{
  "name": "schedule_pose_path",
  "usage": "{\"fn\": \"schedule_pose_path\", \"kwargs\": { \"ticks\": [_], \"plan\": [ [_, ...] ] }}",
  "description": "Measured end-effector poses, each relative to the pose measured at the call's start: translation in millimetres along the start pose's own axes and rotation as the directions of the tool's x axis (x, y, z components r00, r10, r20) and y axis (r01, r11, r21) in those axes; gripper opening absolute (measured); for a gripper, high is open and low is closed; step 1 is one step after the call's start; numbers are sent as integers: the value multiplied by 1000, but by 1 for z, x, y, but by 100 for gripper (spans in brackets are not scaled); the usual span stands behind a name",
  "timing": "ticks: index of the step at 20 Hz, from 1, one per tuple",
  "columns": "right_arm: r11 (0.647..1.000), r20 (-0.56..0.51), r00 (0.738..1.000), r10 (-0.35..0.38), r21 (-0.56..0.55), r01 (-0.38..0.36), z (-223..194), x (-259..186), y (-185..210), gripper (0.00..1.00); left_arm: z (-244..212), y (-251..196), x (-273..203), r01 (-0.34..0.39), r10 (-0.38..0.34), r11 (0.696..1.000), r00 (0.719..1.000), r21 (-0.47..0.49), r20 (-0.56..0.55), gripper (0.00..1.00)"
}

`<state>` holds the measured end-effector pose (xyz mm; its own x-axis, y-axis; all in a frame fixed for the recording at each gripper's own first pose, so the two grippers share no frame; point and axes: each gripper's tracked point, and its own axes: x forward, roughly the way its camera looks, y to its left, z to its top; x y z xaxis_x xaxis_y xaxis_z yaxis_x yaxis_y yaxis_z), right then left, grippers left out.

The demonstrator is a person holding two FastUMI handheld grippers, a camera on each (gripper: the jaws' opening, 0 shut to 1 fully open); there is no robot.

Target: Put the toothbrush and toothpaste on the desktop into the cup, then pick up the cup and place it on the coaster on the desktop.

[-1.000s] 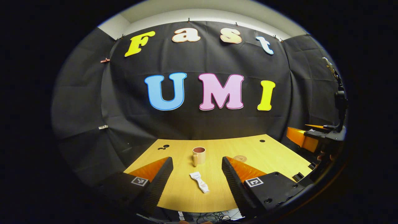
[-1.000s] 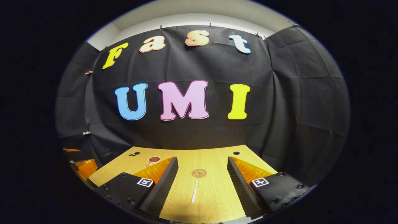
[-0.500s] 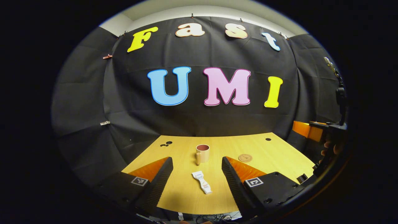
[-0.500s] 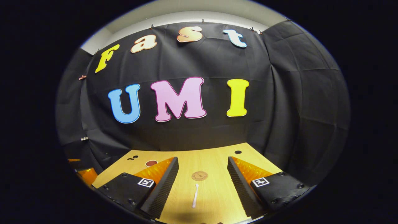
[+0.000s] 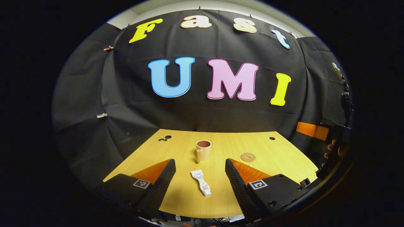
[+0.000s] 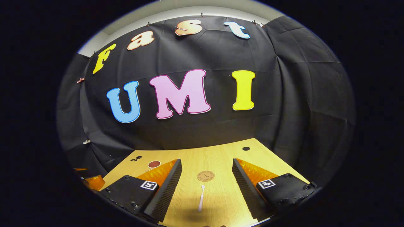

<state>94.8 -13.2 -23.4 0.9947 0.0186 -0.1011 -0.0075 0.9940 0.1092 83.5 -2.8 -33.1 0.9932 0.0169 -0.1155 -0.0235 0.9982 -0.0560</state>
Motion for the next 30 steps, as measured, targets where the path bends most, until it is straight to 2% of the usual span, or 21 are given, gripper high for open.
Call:
{"fn": "schedule_pose_path", "kwargs": {
  "ticks": [9,13,17,21,26,30],
  "plan": [
    [996,-13,998,65,-57,-66,5,42,14,98,-33,18,56,-52,44,996,993,-70,-112,98],
    [989,-24,994,110,-93,-112,2,63,20,98,-57,15,86,-68,59,996,985,-54,-159,98],
    [986,-50,991,126,-100,-131,-6,86,20,98,-84,7,115,-71,58,996,974,-52,-220,98],
    [985,-72,987,142,-93,-148,-14,103,18,98,-123,2,143,-76,63,997,948,-28,-311,98],
    [986,-113,984,137,-81,-146,-31,121,8,98,-163,7,175,-122,98,992,909,-33,-405,98],
    [986,-158,978,134,-76,-148,-46,132,2,98,-186,12,198,-117,107,993,882,7,-458,98]
  ]
}}
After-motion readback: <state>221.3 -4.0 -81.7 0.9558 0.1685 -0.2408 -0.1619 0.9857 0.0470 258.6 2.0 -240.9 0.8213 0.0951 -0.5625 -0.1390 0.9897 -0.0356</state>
